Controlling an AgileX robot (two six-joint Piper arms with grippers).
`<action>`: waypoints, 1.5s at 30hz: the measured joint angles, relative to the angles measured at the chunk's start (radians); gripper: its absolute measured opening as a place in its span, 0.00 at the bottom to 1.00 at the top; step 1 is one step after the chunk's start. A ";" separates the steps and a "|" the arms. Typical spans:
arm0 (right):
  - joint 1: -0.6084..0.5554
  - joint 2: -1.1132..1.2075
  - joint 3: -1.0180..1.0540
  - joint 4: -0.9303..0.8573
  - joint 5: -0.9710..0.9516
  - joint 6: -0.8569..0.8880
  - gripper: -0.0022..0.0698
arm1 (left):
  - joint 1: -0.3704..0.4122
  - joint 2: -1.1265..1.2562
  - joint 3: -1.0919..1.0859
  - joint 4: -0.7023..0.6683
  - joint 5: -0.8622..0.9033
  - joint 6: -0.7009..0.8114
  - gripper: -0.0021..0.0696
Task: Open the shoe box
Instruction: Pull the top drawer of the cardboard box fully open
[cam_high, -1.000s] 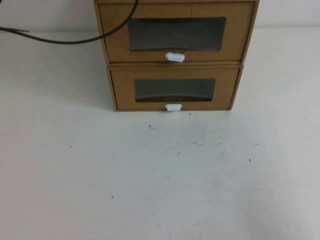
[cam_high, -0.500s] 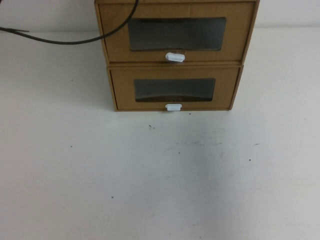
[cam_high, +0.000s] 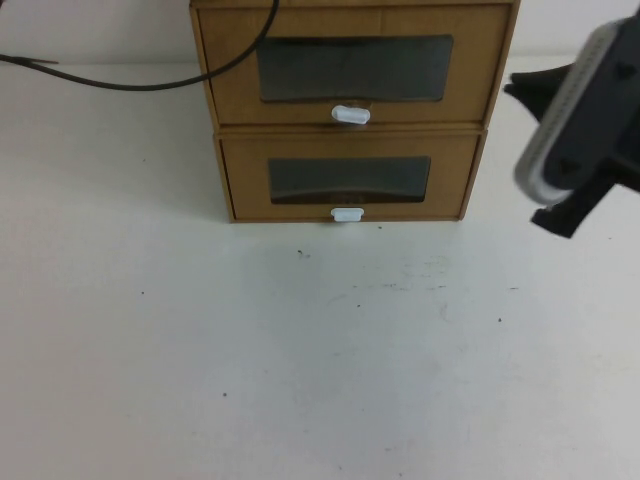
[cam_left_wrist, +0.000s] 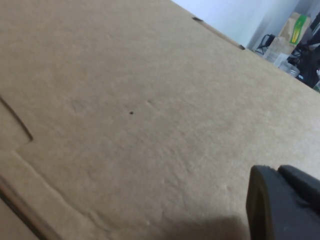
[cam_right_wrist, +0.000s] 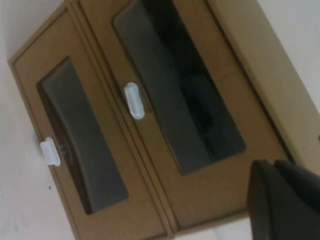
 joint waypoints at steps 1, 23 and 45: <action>0.025 0.035 0.000 -0.017 -0.039 -0.005 0.00 | 0.000 0.000 0.000 0.000 0.000 0.001 0.02; 0.458 0.520 -0.070 1.080 -0.887 -1.171 0.00 | 0.000 0.000 0.000 -0.006 0.045 0.028 0.02; 0.425 0.626 -0.098 0.601 -0.976 -0.766 0.47 | 0.000 0.000 0.000 -0.006 0.044 0.062 0.02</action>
